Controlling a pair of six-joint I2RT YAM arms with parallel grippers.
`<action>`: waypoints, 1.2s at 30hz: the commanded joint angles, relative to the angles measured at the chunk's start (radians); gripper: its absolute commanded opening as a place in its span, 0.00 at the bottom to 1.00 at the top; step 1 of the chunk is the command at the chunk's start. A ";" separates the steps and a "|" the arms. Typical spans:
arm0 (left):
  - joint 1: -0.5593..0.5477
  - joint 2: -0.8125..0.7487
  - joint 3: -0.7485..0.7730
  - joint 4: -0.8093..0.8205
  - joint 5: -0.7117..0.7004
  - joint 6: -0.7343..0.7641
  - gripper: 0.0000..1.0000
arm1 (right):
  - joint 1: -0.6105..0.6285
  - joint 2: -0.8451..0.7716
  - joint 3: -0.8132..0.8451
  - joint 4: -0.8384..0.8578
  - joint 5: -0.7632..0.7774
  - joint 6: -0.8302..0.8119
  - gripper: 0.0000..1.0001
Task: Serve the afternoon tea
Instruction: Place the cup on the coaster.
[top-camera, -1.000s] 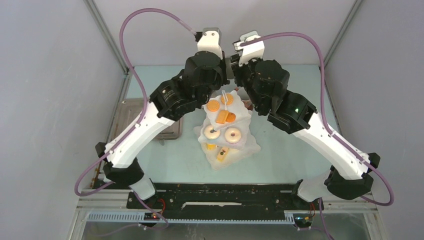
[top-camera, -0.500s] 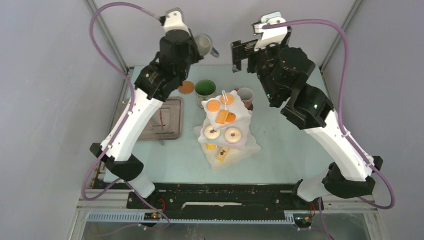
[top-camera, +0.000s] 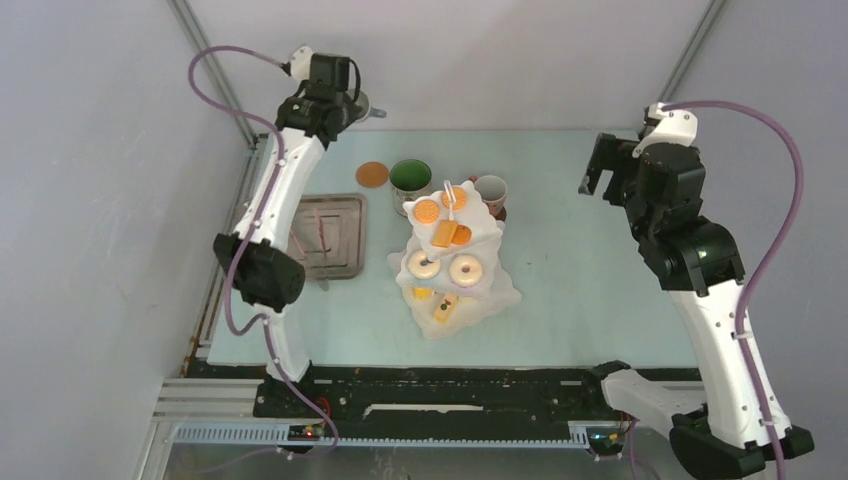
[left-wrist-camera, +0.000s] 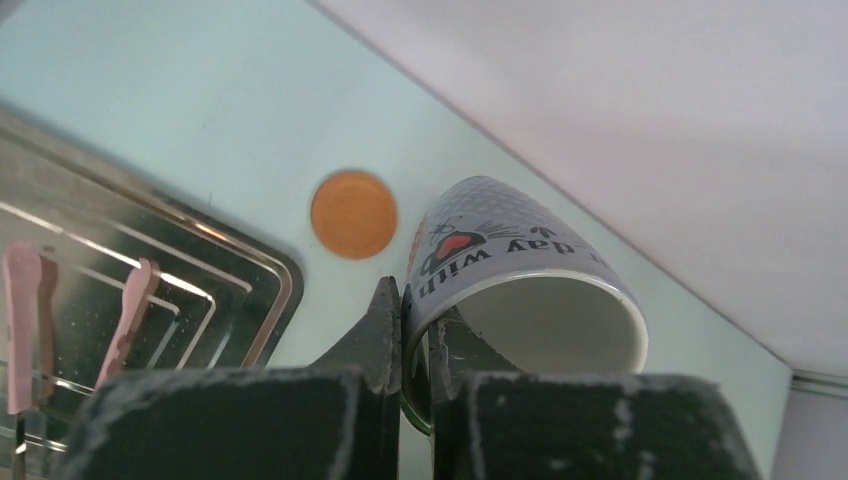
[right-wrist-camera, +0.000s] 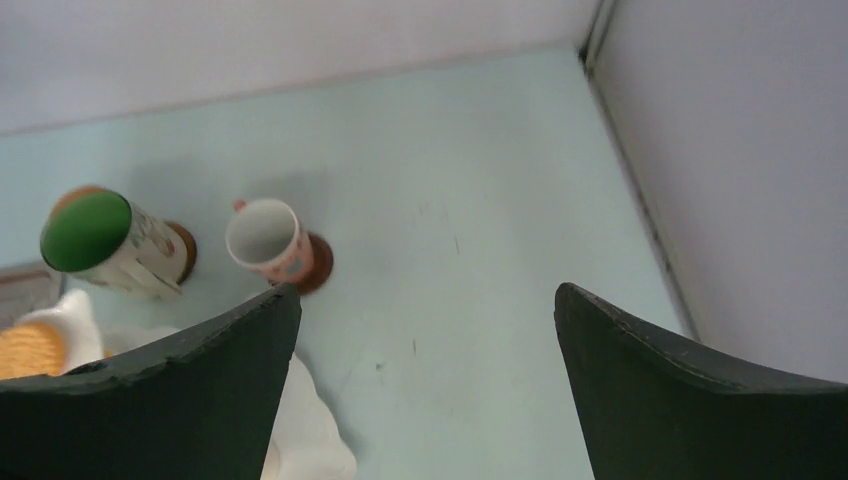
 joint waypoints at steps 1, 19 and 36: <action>0.032 0.091 0.096 -0.036 0.045 -0.115 0.00 | -0.159 -0.029 -0.096 -0.099 -0.212 0.176 1.00; 0.081 0.463 0.197 -0.084 0.122 -0.236 0.00 | -0.422 -0.034 -0.139 -0.185 -0.332 0.217 1.00; 0.105 0.557 0.209 -0.062 0.144 -0.294 0.00 | -0.482 -0.030 -0.110 -0.187 -0.321 0.200 1.00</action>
